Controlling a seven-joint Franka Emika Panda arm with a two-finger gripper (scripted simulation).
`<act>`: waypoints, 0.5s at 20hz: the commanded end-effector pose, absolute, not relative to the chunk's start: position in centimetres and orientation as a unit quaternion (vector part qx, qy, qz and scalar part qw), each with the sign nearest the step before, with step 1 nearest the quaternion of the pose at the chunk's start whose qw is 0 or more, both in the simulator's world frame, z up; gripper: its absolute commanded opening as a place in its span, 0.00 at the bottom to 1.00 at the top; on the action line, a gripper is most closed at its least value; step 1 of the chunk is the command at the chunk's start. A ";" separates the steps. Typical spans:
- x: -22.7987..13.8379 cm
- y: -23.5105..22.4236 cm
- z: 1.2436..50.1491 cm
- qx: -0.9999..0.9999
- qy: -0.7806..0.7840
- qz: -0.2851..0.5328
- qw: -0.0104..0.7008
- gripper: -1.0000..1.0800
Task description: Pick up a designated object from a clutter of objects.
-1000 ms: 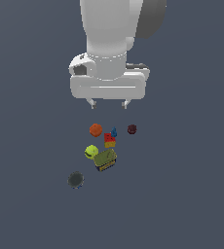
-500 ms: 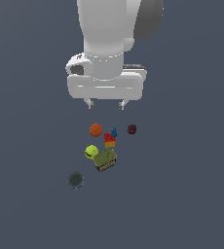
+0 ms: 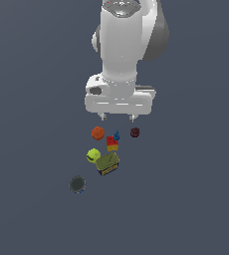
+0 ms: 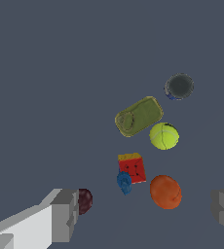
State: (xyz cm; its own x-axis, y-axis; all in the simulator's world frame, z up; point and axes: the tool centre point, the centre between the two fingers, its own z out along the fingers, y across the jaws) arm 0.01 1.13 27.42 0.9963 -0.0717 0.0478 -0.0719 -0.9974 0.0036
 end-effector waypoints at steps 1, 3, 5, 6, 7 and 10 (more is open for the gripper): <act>-0.6 2.3 25.3 0.999 -0.039 0.021 0.004 0.96; -1.3 3.3 23.3 0.999 -0.042 0.020 0.004 0.96; -2.1 4.4 21.2 0.999 -0.045 0.018 0.005 0.96; -2.6 5.0 20.2 0.999 -0.046 0.017 0.005 0.96; -3.1 5.5 19.2 0.999 -0.047 0.016 0.005 0.96; -4.8 7.1 16.3 0.999 -0.051 0.012 0.005 0.96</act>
State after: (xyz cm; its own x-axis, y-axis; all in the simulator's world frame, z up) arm -3.94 6.28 17.79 0.9948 -0.0983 0.0279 -0.0986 -0.9951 0.0087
